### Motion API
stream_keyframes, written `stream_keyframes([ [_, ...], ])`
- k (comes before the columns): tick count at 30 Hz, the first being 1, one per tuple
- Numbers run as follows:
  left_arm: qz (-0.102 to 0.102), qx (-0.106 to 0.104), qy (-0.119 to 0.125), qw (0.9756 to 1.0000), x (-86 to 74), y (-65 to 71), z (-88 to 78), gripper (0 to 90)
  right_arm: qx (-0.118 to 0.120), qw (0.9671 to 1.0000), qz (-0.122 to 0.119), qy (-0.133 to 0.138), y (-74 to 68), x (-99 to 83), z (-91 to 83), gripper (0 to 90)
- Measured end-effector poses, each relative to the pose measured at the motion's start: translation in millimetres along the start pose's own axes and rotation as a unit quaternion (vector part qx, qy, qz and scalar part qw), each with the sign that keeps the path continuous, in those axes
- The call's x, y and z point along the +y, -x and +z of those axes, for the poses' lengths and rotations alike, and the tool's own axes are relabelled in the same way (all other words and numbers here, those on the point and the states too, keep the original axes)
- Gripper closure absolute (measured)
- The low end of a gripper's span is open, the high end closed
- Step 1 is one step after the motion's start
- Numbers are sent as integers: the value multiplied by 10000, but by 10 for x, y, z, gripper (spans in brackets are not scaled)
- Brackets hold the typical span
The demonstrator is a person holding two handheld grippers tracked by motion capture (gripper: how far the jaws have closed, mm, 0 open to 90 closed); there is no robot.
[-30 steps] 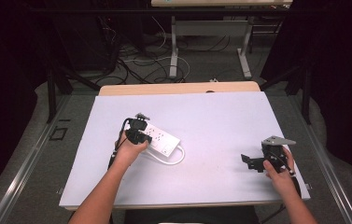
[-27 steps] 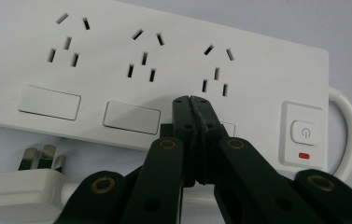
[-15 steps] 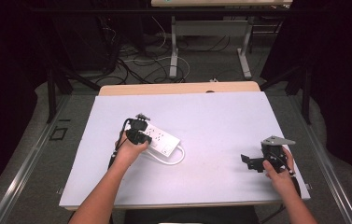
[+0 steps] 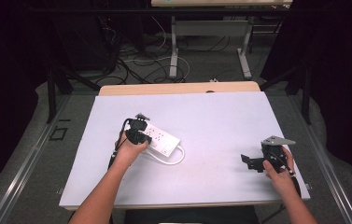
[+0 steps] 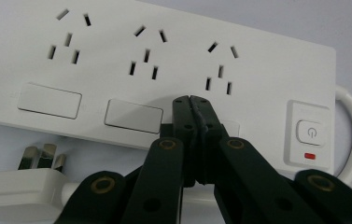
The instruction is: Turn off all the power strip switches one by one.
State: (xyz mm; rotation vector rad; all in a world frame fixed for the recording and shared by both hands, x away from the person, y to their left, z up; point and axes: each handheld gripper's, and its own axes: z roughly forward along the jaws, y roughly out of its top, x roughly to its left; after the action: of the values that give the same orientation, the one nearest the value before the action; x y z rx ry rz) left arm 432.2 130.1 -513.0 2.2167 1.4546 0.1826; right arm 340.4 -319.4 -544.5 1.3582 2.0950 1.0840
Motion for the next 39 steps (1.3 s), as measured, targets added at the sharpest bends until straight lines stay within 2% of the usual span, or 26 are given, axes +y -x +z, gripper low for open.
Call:
stream_keyframes([
  [10,23,-22,-44,10000,16,-5,-8,900,4,10000,-7,-1,4,0,-1,0],
  [19,47,-8,76,10000,84,-1,-116,900,-5,10000,7,-15,1,3,-10,0],
  [28,-37,37,186,9998,130,-50,-168,900,19,10000,12,-3,4,1,-6,0],
  [35,-114,87,189,9997,148,-127,-178,900,16,10000,21,-1,2,1,-3,0],
  [37,-197,85,206,9996,148,-144,-171,900,21,10000,15,-1,2,1,-6,0],
  [39,-181,116,189,9996,151,-169,-170,900,7,10000,13,1,1,2,-8,0],
])
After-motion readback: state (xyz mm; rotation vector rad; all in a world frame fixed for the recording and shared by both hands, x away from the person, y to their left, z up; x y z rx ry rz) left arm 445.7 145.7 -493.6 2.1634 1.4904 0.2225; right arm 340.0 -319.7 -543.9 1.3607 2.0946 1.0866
